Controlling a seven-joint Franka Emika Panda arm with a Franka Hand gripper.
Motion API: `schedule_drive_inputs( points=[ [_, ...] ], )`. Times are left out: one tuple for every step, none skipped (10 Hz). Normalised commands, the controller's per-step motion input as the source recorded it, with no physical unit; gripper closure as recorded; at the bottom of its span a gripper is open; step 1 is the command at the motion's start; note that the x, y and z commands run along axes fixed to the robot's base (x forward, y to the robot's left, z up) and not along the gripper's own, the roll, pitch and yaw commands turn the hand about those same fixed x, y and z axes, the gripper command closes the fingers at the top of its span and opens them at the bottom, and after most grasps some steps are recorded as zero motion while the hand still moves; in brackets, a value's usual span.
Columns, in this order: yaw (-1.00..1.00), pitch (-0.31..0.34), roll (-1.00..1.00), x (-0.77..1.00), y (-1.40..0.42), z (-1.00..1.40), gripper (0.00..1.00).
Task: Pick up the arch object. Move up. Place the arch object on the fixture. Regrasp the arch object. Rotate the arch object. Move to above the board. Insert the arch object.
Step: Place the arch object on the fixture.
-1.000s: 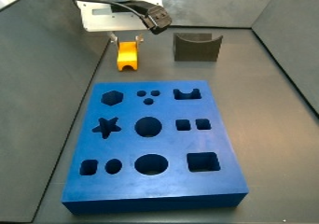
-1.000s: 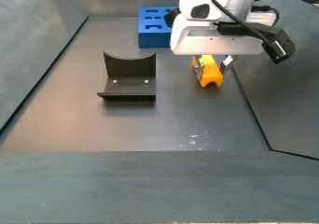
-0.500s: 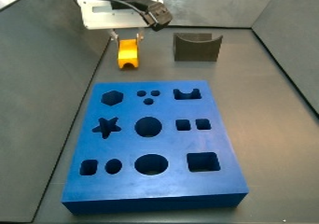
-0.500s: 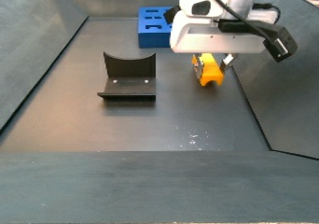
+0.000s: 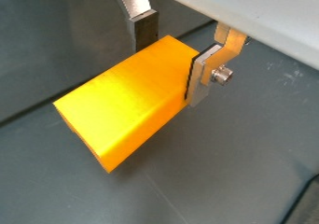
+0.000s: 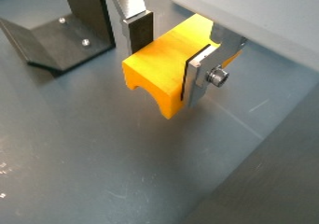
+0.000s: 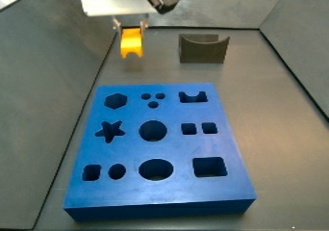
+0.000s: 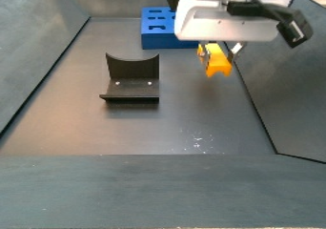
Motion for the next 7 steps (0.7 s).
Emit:
schedule_drive_inputs(
  points=[
    [0.0,0.0,0.0,0.0,0.0,1.0,1.0],
    [0.0,-0.002,0.01,0.0,0.0,1.0,1.0],
    [0.0,0.021,0.02,-0.01,0.0,1.0,1.0],
    [0.0,0.029,0.02,-0.01,0.0,1.0,1.0],
    [-0.01,0.031,0.03,-0.02,0.01,1.0,1.0],
    [-0.01,0.033,0.04,-0.02,0.01,1.0,1.0],
    [-0.01,0.038,0.05,-0.03,0.01,1.0,1.0]
  ],
)
